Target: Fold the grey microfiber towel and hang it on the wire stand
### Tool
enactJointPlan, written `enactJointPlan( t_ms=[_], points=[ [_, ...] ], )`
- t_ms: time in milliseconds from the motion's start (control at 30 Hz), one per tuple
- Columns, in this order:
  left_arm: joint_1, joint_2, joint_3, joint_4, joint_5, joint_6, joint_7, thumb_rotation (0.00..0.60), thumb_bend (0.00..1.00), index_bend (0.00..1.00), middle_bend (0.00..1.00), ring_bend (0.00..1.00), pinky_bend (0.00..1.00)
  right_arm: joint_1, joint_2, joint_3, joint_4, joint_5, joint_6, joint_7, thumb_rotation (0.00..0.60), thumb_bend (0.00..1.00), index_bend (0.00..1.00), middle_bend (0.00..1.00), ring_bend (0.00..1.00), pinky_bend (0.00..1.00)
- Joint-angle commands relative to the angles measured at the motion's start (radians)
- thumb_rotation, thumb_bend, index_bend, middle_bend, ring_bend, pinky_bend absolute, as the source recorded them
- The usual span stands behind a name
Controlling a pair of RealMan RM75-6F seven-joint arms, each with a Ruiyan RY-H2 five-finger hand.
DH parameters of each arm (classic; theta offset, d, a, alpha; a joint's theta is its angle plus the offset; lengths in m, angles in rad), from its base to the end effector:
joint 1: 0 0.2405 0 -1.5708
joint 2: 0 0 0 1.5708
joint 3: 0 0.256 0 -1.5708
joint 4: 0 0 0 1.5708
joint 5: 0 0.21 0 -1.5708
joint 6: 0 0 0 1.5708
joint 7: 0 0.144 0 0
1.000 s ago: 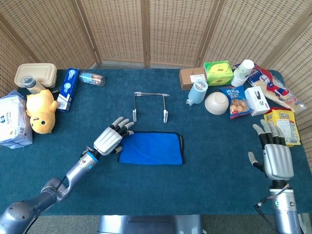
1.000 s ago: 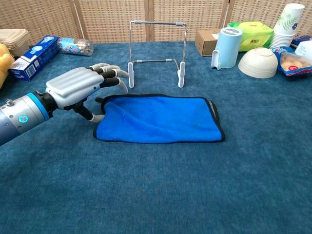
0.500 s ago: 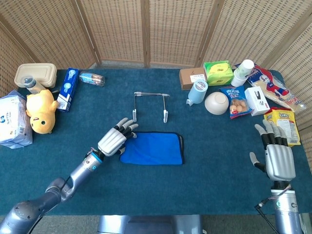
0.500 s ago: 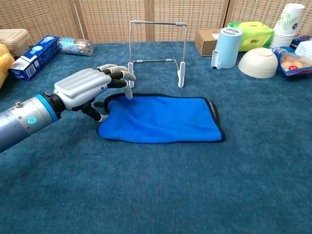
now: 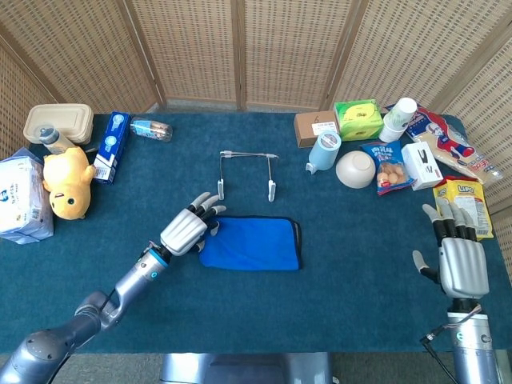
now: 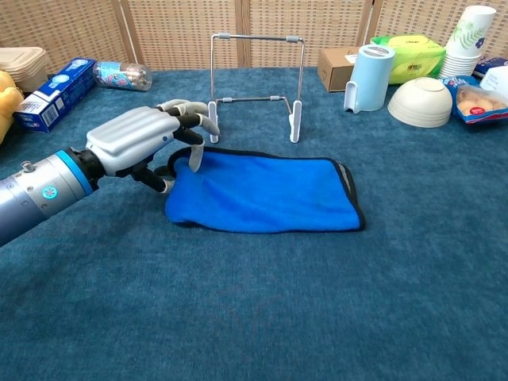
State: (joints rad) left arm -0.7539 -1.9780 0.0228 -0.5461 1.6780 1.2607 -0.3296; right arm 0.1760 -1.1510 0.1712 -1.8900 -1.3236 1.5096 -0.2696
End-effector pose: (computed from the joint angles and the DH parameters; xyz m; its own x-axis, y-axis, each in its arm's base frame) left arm -0.1779 0.3495 -0.0792 0.4409 0.0496 0.8962 0.6832 -0.6661 -0.2993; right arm -0.2449 -0.2209 0.1553 0.3281 0.1072 0.9385 -0.9446 0.0450 0.3251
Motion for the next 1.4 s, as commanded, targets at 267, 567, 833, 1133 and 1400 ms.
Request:
enactJointPlan(
  t_ms=[267, 567, 833, 1133, 1400],
  points=[
    [-0.005, 0.079, -0.042, -0.140, -0.021, 0.063, -0.015, 0.600, 0.45, 0.72, 0.29, 0.06, 0.03, -0.010, 0.001, 0.004, 0.006, 0.002, 0.005, 0.022, 0.600, 0.28, 0.12, 0.06, 0.00, 0.00],
    [-0.025, 0.264, -0.119, -0.489, -0.067, 0.059, 0.070, 0.600, 0.46, 0.74, 0.30, 0.06, 0.03, -0.025, 0.002, 0.002, 0.032, -0.007, 0.014, 0.069, 0.600, 0.28, 0.12, 0.06, 0.00, 0.00],
    [-0.034, 0.465, -0.223, -0.860, -0.158, 0.010, 0.205, 0.600, 0.48, 0.75, 0.32, 0.07, 0.02, -0.029, -0.008, 0.002, 0.067, -0.014, 0.008, 0.114, 0.600, 0.28, 0.12, 0.06, 0.00, 0.00],
    [-0.059, 0.605, -0.389, -1.175, -0.397, -0.067, 0.375, 0.600, 0.50, 0.76, 0.32, 0.07, 0.00, -0.037, -0.020, -0.003, 0.104, -0.029, 0.005, 0.178, 0.600, 0.28, 0.11, 0.06, 0.00, 0.00],
    [-0.113, 0.629, -0.518, -1.263, -0.701, -0.081, 0.561, 0.600, 0.52, 0.76, 0.33, 0.07, 0.00, -0.050, -0.023, -0.012, 0.146, -0.044, 0.004, 0.250, 0.600, 0.28, 0.11, 0.06, 0.00, 0.00]
  ],
)
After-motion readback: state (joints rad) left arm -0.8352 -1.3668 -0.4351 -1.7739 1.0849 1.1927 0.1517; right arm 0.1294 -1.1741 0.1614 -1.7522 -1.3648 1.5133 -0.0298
